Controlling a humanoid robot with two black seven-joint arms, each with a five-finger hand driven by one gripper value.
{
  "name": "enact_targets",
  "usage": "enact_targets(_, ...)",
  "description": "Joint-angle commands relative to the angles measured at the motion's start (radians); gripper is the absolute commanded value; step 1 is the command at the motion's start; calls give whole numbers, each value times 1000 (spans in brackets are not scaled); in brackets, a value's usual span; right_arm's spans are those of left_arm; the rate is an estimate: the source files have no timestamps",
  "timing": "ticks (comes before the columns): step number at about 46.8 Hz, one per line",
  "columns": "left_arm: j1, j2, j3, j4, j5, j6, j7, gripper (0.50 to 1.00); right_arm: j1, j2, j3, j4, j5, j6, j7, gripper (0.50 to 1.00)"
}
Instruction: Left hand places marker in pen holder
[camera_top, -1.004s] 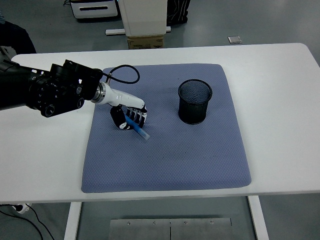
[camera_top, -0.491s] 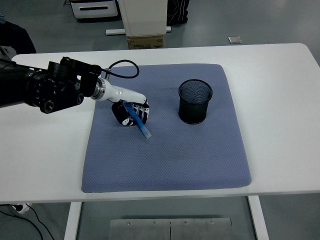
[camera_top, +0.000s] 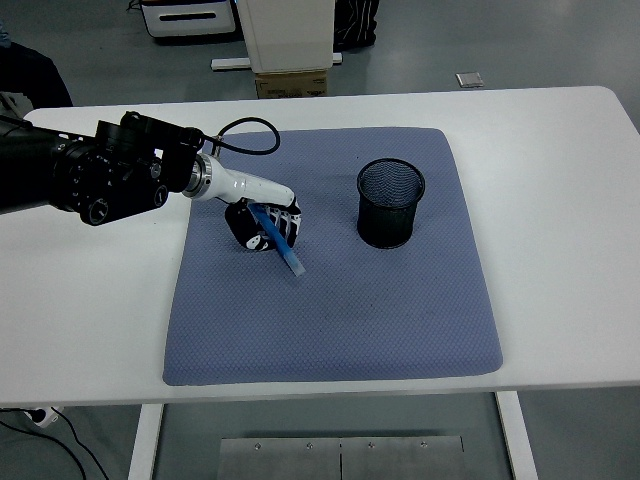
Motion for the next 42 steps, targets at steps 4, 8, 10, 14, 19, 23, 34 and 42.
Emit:
enact_targets(4,0,3,0,2,-24,3,0,508,0,0,0,0,0,0,0,1000)
enact_targets(8,0,3,-2,2,-41,5,0,505,0,0,0,0,0,0,0,1000)
enact_targets(10,0,3,-2,2,-49,6,0,508,0,0,0,0,0,0,0,1000)
enact_targets(14,-1,3,-2,2,-49,11,0,505,0,0,0,0,0,0,0,1000)
enact_targets(19,-1,3,-11,2,-49,15,0,505,0,0,0,0,0,0,0,1000)
enact_targets(23,-1,3,-11,11,-49,25,0,502,0,0,0,0,0,0,0,1000)
enact_targets(34,-3,3,-15,17,-51,31,2,502,0,0,0,0,0,0,0,1000)
enact_targets(42,-3,0,-15,18,-51,41,2,502,0,0,0,0,0,0,0,1000)
